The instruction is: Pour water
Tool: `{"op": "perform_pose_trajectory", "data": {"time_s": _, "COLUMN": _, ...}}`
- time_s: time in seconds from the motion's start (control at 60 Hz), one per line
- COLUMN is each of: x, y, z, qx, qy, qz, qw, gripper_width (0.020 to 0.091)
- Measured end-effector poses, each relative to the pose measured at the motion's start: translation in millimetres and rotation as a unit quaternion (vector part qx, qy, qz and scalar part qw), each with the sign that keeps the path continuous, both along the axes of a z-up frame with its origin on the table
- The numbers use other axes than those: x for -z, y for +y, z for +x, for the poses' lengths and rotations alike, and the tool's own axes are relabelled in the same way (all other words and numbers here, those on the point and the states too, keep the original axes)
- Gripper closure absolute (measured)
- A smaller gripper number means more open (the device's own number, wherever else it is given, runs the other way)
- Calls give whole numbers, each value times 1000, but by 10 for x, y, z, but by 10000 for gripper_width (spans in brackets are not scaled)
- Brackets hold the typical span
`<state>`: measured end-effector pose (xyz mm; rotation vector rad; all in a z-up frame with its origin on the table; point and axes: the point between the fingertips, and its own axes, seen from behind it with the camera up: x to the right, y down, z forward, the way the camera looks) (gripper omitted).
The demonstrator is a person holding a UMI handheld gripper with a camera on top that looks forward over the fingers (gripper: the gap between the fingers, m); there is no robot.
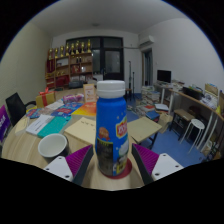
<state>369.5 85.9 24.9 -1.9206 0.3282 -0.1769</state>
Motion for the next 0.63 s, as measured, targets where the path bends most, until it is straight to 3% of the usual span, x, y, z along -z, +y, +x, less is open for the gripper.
{"op": "perform_pose_trajectory", "data": {"time_s": 0.2, "x": -210, "y": -784, "z": -345, "qx": 16, "qy": -3, "qz": -24, "qw": 1000, "gripper_width": 264}}
{"op": "perform_pose_trajectory", "data": {"time_s": 0.633, "x": -1460, "y": -2875, "z": -2142, "qx": 46, "qy": -3, "qz": -29, "qw": 999, "gripper_width": 271}}
